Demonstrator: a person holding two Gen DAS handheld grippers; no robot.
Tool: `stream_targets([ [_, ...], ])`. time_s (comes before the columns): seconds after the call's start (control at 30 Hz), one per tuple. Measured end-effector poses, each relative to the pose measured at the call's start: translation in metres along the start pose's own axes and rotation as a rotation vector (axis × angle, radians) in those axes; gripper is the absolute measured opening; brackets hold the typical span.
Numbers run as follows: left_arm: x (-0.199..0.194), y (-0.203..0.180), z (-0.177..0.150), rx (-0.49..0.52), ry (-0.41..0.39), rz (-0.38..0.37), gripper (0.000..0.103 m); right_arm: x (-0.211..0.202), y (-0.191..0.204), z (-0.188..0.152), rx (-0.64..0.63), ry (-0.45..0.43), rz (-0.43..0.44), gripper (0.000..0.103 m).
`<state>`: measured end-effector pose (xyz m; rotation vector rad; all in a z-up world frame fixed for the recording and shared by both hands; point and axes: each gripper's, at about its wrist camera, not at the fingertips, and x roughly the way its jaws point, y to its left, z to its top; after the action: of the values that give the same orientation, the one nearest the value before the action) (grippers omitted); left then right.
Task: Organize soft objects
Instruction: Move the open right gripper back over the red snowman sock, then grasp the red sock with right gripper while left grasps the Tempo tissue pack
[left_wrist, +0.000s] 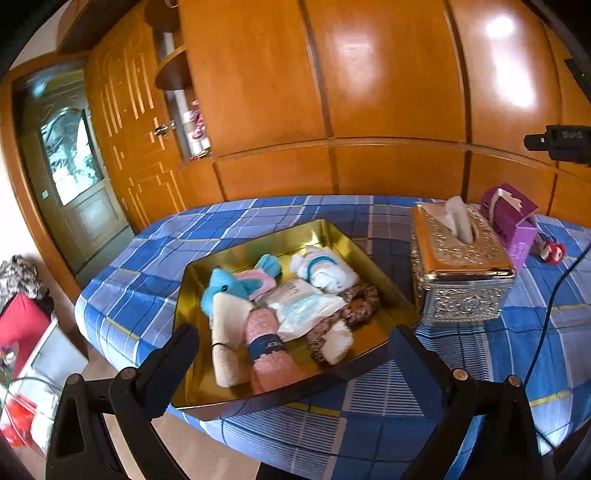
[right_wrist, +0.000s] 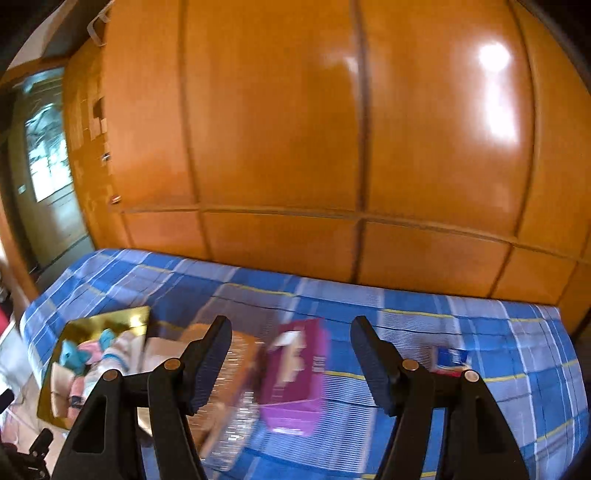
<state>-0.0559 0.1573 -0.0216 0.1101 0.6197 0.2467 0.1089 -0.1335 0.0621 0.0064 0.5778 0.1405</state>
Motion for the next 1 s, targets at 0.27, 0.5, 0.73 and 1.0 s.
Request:
stream_targets([
  [0.27,-0.008,-0.033,0.019,0.075,-0.033,-0.078,0.103,0.001,-0.088,-0.017,0.098,0.034,-0.131,0.068],
  [0.5,-0.030,-0.074,0.043,0.127,-0.089,-0.291,0.103,0.009,-0.217,-0.057,0.396,0.142,-0.266,0.068],
  [0.73,-0.037,-0.131,0.056,0.246,-0.082,-0.438,0.103,0.047,-0.281,-0.099,0.590,0.300,-0.286,0.068],
  [1.0,-0.035,-0.164,0.059,0.287,-0.051,-0.512,0.103,0.130,-0.265,-0.116,0.724,0.451,-0.161,0.069],
])
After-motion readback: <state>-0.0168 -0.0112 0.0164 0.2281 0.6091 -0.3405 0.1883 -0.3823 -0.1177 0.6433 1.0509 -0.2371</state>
